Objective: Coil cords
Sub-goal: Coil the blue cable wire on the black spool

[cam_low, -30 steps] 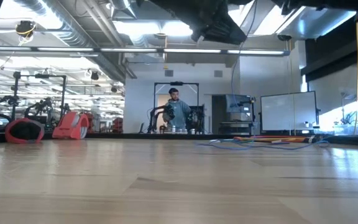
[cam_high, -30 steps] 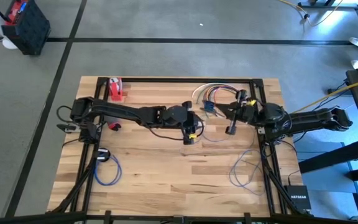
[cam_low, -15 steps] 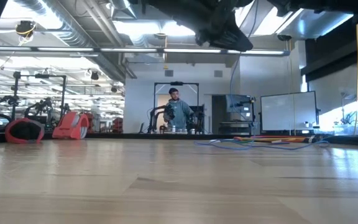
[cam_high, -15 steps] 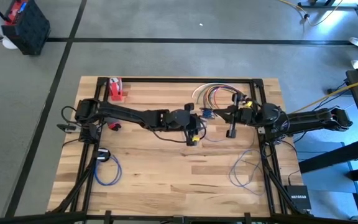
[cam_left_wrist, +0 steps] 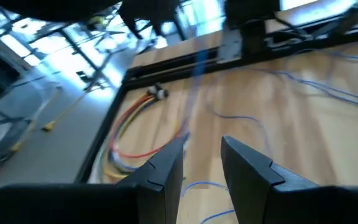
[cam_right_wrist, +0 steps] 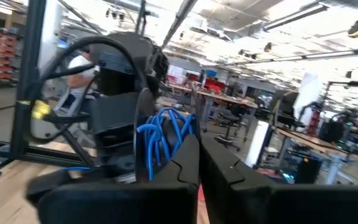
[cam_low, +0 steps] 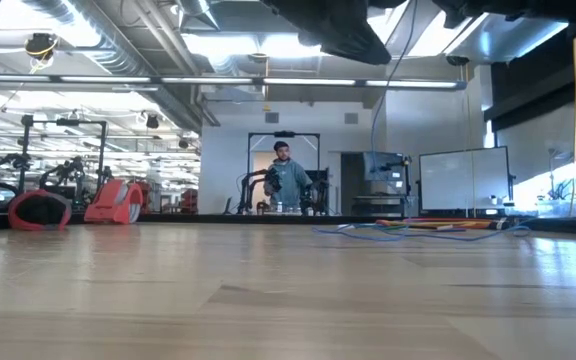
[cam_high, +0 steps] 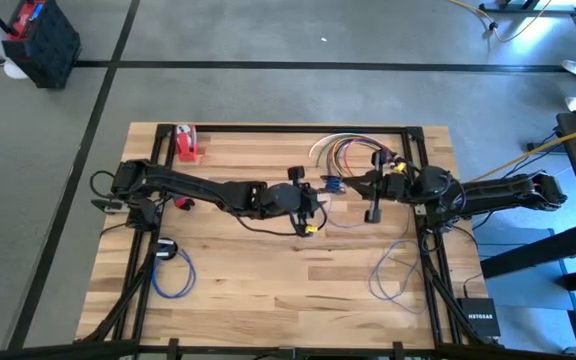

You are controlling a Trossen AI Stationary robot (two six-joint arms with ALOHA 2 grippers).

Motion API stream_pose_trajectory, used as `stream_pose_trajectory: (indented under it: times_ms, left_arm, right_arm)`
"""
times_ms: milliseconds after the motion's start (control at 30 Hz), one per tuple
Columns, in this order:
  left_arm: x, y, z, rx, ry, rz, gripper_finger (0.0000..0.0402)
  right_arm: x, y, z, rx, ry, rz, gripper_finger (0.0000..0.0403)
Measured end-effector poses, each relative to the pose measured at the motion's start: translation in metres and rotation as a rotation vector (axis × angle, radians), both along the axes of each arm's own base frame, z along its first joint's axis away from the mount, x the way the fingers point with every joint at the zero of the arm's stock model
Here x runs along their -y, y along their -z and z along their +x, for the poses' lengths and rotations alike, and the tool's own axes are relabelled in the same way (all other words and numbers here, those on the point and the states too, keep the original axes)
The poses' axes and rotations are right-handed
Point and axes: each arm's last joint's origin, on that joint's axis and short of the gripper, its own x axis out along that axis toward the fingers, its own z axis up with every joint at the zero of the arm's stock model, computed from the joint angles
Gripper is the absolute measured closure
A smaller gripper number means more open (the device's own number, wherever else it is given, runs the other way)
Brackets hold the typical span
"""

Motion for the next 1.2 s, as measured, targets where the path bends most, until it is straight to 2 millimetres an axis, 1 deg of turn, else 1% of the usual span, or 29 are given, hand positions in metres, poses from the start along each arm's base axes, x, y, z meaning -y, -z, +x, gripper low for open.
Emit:
stream_pose_trajectory:
  times_ms: [133,233,333,467,633,700,833,967,1033,1200]
  left_arm:
    - [-0.001,0.001,0.001,0.006,-0.011,-0.004,0.0299]
    - [-0.002,0.006,0.002,-0.008,0.033,-0.027,0.0299]
    - [-0.011,0.013,0.005,0.002,0.015,-0.054,0.0299]
    - [-0.026,0.017,0.008,0.033,-0.040,-0.086,0.0299]
    - [-0.032,0.034,0.016,0.006,-0.043,-0.076,0.0299]
    - [-0.034,0.037,0.018,-0.002,-0.034,-0.059,0.0299]
    - [-0.033,0.036,0.017,-0.023,-0.005,-0.066,0.0299]
    - [-0.024,0.030,0.008,-0.089,0.051,-0.072,0.0299]
    - [-0.021,0.025,0.005,-0.091,0.062,-0.070,0.0299]
    - [-0.018,0.023,0.005,-0.072,0.070,-0.067,0.0299]
  right_arm:
    - [-0.001,0.000,0.001,-0.005,-0.025,-0.007,0.0399]
    - [-0.001,0.001,0.001,-0.007,-0.024,-0.007,0.0398]
    - [-0.001,0.000,0.001,-0.003,-0.025,-0.007,0.0397]
    - [-0.001,0.001,0.001,-0.007,-0.025,-0.007,0.0397]
    - [-0.001,0.001,0.001,-0.015,-0.025,-0.007,0.0396]
    - [-0.001,0.001,0.001,-0.014,-0.024,-0.007,0.0396]
    - [-0.001,0.001,0.001,-0.018,-0.024,-0.007,0.0396]
    - [-0.001,0.002,0.001,-0.021,-0.025,-0.008,0.0396]
    - [-0.001,0.002,0.001,-0.028,-0.025,-0.007,0.0396]
    - [-0.001,0.002,0.001,-0.025,-0.025,-0.008,0.0396]
